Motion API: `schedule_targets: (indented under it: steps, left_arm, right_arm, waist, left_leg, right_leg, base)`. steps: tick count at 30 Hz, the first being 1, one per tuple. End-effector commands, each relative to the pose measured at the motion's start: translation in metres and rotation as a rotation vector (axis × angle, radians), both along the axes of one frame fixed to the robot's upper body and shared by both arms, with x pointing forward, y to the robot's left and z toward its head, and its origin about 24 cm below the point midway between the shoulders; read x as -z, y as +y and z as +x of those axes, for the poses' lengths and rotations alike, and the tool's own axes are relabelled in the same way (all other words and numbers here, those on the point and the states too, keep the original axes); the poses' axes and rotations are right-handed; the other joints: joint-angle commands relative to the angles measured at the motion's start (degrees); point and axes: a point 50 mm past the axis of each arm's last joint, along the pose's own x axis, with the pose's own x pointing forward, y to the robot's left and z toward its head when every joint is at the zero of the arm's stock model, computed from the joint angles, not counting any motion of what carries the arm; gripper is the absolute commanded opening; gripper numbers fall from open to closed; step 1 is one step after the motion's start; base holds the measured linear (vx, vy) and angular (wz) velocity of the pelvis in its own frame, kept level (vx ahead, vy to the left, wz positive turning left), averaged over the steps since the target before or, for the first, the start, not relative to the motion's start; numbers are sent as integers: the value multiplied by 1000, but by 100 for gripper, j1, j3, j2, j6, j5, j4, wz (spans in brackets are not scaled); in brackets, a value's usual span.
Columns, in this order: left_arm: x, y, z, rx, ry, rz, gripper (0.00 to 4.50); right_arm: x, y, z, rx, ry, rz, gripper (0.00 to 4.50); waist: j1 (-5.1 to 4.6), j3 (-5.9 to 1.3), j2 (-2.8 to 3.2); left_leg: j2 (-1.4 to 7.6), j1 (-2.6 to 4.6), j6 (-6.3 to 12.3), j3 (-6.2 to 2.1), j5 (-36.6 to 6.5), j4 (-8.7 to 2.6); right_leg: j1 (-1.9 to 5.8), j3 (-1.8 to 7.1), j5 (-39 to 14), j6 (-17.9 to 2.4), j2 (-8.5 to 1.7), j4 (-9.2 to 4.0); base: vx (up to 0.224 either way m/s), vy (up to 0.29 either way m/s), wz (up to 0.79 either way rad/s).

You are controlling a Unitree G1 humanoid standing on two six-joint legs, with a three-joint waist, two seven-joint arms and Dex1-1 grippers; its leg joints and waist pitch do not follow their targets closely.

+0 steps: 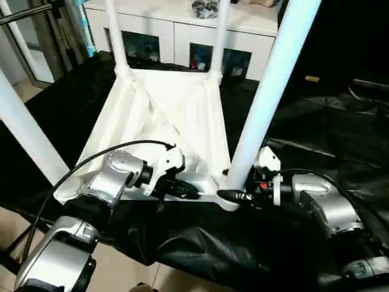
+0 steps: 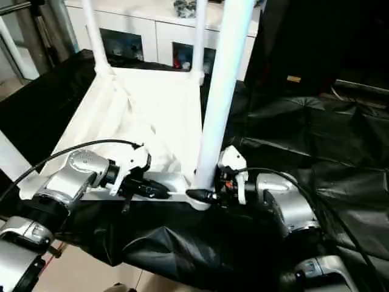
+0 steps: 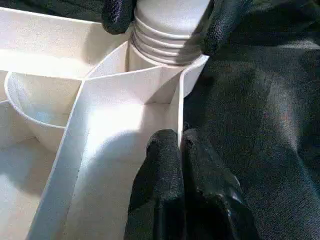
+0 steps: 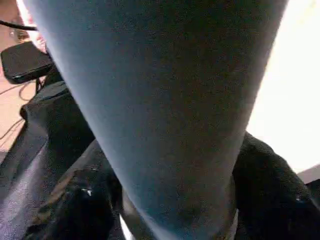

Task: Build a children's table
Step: Rotate leg to tighten

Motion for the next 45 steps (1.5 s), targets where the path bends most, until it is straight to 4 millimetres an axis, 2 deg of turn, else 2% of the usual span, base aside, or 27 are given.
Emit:
schedule_targets:
  steps: [1,4,7,8,10,11,12,13,14,15,16,17,19,23,24,25,27,28,32,35,38,42,45]
  left_arm:
    - [-7,-10,-1,52,-21,-57,0]
    - [-7,-10,0,40,-27,-58,0]
    - [-6,-13,7,-52,-50,-59,0]
    - [-6,-18,17,-170,-84,-65,0]
    - [-6,-21,19,-205,-93,-71,0]
    - [-6,-22,20,-220,-96,-74,0]
    - [-6,-30,25,-284,-112,-75,0]
    - [-5,-34,26,-311,-121,-72,0]
    - [-5,-34,26,-311,-121,-72,0]
    - [-5,-41,29,-348,-134,-69,0]
    - [-6,-44,30,-358,-139,-70,0]
    - [-6,-51,30,-374,-145,-73,0]
    - [-6,-56,31,-379,-152,-73,0]
    - [-6,-69,30,-371,-168,-73,0]
    - [-6,-70,29,-364,-170,-73,0]
    - [-5,-71,28,-347,-168,-76,0]
    - [-5,-71,26,-321,-162,-82,0]
    - [-4,-69,24,-297,-155,-85,0]
    - [-3,-64,18,-225,-138,-101,0]
    - [-3,-59,12,-146,-108,-120,0]
    - [-3,-51,7,-80,-91,-114,0]
    - [-3,-42,3,-9,-64,-112,0]
    - [-3,-38,1,16,-58,-106,0]
  right_arm:
    - [1,1,-4,-25,8,-16,274]
    - [2,1,-5,-26,17,-14,267]
    - [5,4,-4,33,30,6,265]
    - [11,6,1,138,39,11,265]
    - [13,7,3,176,41,11,265]
    - [14,7,4,194,42,10,265]
    - [22,8,17,386,45,-21,265]
    - [25,9,21,458,48,-26,265]
    - [25,9,21,458,48,-26,265]
    - [29,12,25,546,54,-40,265]
    - [30,14,26,568,52,-47,265]
    - [33,18,29,624,50,-63,265]
    - [35,22,30,669,56,-74,264]
    - [34,39,32,674,39,-56,264]
    - [33,43,32,658,33,-43,299]
    - [31,44,33,637,34,-26,299]
    - [28,44,32,602,32,-9,337]
    - [26,43,32,571,26,-8,339]
    - [21,39,27,457,7,-9,380]
    - [17,31,21,323,-4,-14,380]
    - [12,21,12,189,-3,-4,380]
    - [9,8,5,98,22,-7,380]
    - [8,5,2,68,33,-2,355]
  waist:
    - [-19,-362,-14]
    - [-11,-360,-13]
    - [-8,-347,-16]
    - [-21,-340,6]
    - [-33,-331,-15]
    - [-50,-319,-26]
    - [-48,-319,-23]
    - [-105,-304,-24]
    - [-153,-310,-37]
    - [-170,-314,-41]
    - [-201,-293,-15]
    - [-215,-294,-31]
    - [-224,-301,-21]
    - [-235,-310,1]
    - [-237,-309,1]
    - [-240,-310,-3]
    - [-242,-305,1]
    - [-243,-305,4]
    - [-222,-315,-23]
    - [-212,-326,-19]
    - [-182,-349,-33]
    - [-112,-368,-25]
    - [-88,-361,-25]
  left_leg:
    - [42,138,171,5,-1341,-403]
    - [39,134,203,8,-1278,-398]
    - [40,147,168,9,-1405,-407]
    - [32,143,117,2,-1497,-419]
    - [29,174,15,-7,-1697,-427]
    - [17,145,-17,-21,-1755,-440]
    - [19,146,-40,-28,-1775,-445]
    - [0,142,-115,-30,-1883,-451]
    - [-13,124,-183,-63,-1932,-464]
    - [-15,119,-175,-68,-1923,-464]
    - [-12,152,-159,-60,-2033,-459]
    - [-25,160,-138,-55,-2070,-448]
    - [-36,167,-127,-62,-2071,-455]
    - [-20,154,-85,-60,-2030,-473]
    - [-18,158,-77,-58,-2051,-472]
    - [-16,152,-63,-59,-2059,-476]
    - [-17,149,-43,-54,-2062,-479]
    - [-16,147,-36,-54,-2082,-477]
    - [-4,133,56,-45,-1940,-473]
    - [4,124,101,-39,-1794,-469]
    - [20,116,269,-18,-1458,-437]
    - [30,118,460,15,-1025,-395]
    - [36,128,505,28,-1016,-387]
  right_leg:
    - [255,136,-795,-1399,-187,-362]
    - [259,135,-699,-1417,-182,-355]
    - [241,140,-905,-1375,-190,-385]
    - [233,140,-1089,-1321,-189,-402]
    - [218,141,-1447,-1252,-211,-454]
    - [227,138,-1692,-1144,-213,-476]
    - [224,139,-1792,-1090,-219,-484]
    - [193,134,-2017,-1042,-216,-496]
    - [228,107,-2279,-924,-217,-512]
    - [230,106,-2316,-885,-220,-525]
    - [177,115,-2399,-856,-206,-573]
    - [171,118,-2498,-815,-202,-583]
    - [167,115,-2621,-745,-199,-604]
    - [175,119,-2279,-817,-181,-586]
    - [170,119,-2237,-836,-176,-584]
    - [179,118,-2164,-871,-177,-574]
    - [184,122,-2104,-901,-172,-569]
    - [185,123,-2111,-910,-172,-570]
    - [215,132,-1900,-961,-185,-551]
    - [237,134,-1629,-1061,-187,-518]
    - [271,143,-958,-1279,-181,-437]
    - [313,130,-167,-1547,-171,-340]
    - [307,127,-187,-1579,-175,-342]
  base:
    - [0,0,0]
    - [0,0,0]
    - [0,0,0]
    - [0,0,0]
    - [0,0,0]
    - [0,0,0]
    - [0,0,0]
    - [0,0,0]
    - [0,0,0]
    - [0,0,0]
    - [0,0,0]
    - [0,0,0]
    - [0,0,0]
    - [0,0,0]
    - [0,0,0]
    - [0,0,0]
    - [0,0,0]
    - [0,0,0]
    - [0,0,0]
    - [0,0,0]
    - [0,0,0]
    - [14,2,0]
    - [0,0,0]
